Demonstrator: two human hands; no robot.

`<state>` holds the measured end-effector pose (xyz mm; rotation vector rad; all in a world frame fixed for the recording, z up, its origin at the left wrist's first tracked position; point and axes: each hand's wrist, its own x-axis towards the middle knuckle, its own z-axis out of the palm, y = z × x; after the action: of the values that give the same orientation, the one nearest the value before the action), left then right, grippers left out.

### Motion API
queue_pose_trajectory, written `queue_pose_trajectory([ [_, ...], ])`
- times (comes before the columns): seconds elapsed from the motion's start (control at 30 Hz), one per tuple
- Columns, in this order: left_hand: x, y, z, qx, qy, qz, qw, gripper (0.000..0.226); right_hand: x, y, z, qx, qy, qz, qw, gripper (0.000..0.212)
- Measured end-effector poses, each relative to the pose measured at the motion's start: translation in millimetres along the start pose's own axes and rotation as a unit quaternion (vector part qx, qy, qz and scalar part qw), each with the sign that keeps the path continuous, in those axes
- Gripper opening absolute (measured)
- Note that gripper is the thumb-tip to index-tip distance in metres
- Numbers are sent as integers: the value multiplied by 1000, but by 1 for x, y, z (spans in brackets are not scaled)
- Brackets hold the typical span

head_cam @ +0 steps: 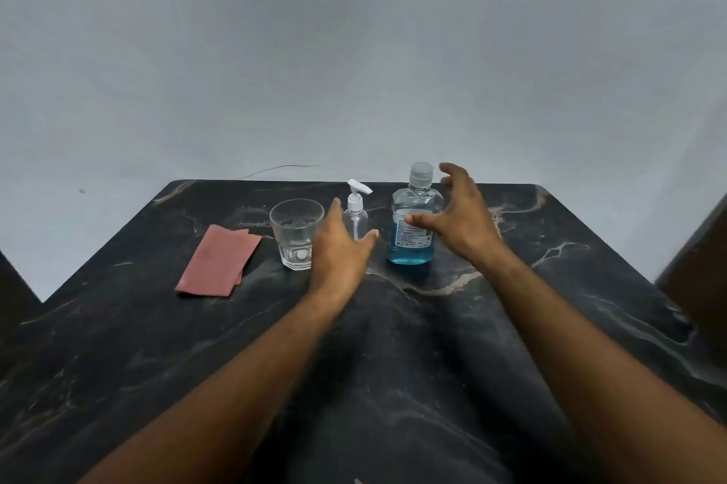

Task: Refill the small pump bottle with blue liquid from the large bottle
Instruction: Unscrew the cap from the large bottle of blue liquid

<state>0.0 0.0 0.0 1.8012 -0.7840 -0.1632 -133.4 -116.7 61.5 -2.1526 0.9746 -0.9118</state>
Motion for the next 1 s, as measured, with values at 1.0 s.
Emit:
queue_pose_trajectory([
  [1.0,-108,-16,-58,-118,-72,27,990,68,-111,7,-59,140,-94,-58,984,58],
])
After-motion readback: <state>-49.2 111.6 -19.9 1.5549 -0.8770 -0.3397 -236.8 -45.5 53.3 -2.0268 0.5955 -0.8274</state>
